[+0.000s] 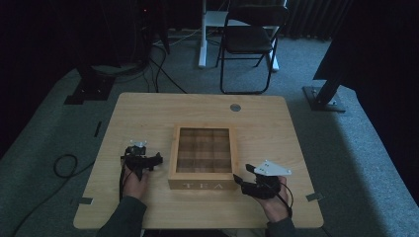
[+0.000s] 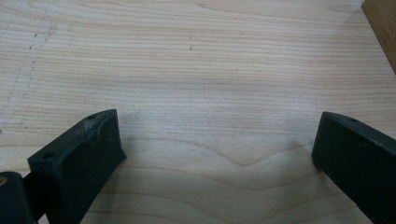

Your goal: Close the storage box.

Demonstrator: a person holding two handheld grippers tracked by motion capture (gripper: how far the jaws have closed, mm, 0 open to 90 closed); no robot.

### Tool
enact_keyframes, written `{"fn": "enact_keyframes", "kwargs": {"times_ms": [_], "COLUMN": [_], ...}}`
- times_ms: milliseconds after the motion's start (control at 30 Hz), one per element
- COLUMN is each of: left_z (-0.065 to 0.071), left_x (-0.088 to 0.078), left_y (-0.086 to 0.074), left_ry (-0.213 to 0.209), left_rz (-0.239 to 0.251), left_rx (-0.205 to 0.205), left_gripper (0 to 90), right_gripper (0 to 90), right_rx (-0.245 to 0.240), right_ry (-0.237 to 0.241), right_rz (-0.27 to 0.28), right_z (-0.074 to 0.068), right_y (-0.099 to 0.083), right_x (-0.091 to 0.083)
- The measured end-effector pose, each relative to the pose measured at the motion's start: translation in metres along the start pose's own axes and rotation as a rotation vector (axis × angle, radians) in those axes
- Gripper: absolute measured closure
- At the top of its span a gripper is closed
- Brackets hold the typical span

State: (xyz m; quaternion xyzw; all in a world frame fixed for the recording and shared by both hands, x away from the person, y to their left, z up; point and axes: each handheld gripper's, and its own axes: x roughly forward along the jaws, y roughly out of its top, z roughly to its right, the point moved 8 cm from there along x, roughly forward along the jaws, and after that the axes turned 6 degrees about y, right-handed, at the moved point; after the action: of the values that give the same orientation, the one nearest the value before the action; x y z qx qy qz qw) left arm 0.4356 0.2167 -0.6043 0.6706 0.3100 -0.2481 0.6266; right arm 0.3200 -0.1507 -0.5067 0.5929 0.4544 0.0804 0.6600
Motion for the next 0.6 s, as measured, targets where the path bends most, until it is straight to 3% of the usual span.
{"fn": "enact_keyframes", "kwargs": {"times_ms": [333,600], "left_z": [0.0,0.0], "left_x": [0.0,0.0], "left_y": [0.0,0.0], "left_ry": [0.0,0.0], "left_rz": [0.001,0.001], "left_rx": [-0.002,-0.002], "left_gripper": [1.6,1.6], "right_gripper": [37.0,37.1], "right_rx": [0.058,0.11], "right_ry": [-0.065,-0.133], "right_rz": [0.032,0.022], "right_z": [0.026,0.053], "right_y": [-0.003,-0.025], "right_x": [-0.003,0.005]}}
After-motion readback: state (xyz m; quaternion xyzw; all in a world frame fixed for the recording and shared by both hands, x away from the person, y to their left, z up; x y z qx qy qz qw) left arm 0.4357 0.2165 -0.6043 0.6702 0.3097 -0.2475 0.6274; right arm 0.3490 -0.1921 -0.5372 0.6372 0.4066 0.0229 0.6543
